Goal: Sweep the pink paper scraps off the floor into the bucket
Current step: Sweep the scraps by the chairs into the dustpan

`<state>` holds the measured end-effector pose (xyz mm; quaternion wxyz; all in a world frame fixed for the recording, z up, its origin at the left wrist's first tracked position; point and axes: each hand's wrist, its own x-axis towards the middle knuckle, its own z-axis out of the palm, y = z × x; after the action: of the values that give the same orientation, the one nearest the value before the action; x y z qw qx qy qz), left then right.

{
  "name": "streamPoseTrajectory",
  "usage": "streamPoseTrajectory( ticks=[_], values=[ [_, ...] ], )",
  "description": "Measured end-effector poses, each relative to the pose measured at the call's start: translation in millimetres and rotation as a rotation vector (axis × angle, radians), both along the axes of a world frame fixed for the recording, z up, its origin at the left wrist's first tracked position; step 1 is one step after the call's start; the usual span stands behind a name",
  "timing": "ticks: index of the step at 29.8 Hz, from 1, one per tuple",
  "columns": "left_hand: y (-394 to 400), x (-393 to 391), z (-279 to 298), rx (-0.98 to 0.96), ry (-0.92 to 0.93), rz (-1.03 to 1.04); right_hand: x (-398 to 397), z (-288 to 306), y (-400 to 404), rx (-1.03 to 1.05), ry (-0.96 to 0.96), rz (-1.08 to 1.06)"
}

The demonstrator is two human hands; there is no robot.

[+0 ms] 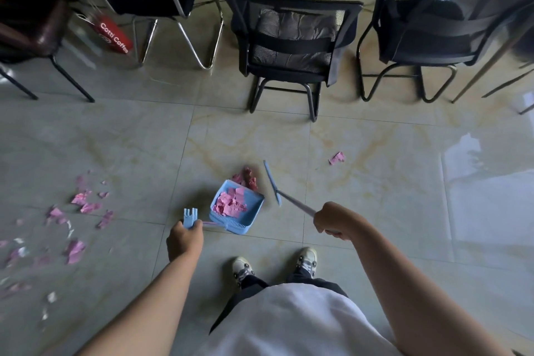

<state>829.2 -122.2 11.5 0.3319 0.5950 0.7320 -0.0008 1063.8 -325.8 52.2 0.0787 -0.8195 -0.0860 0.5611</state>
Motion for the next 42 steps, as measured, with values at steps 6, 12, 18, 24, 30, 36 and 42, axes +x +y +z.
streamPoseTrajectory(
  ticks=[6, 12, 18, 24, 30, 36, 42],
  values=[
    [-4, 2, -1, 0.006, 0.008, 0.044, 42, -18, -27, -0.066, -0.243, 0.018],
    [-12, 3, -1, 0.029, 0.015, 0.072, 97, -45, -63, -0.155, -0.359, 0.006],
    [-17, -2, -2, 0.056, 0.068, 0.089, 131, -55, -79, -0.211, -0.314, -0.041],
    [-13, -20, -4, 0.067, 0.075, 0.098, 103, -52, -51, -0.199, -0.159, -0.040],
    [3, -52, -1, 0.070, 0.064, 0.085, 47, -39, -1, -0.091, -0.086, 0.148],
    [20, -92, -3, 0.066, 0.052, 0.096, -15, -31, 54, -0.044, -0.068, 0.349],
    [40, -150, -3, 0.062, 0.067, 0.091, -81, -41, 111, -0.091, -0.141, 0.613]
  ],
)
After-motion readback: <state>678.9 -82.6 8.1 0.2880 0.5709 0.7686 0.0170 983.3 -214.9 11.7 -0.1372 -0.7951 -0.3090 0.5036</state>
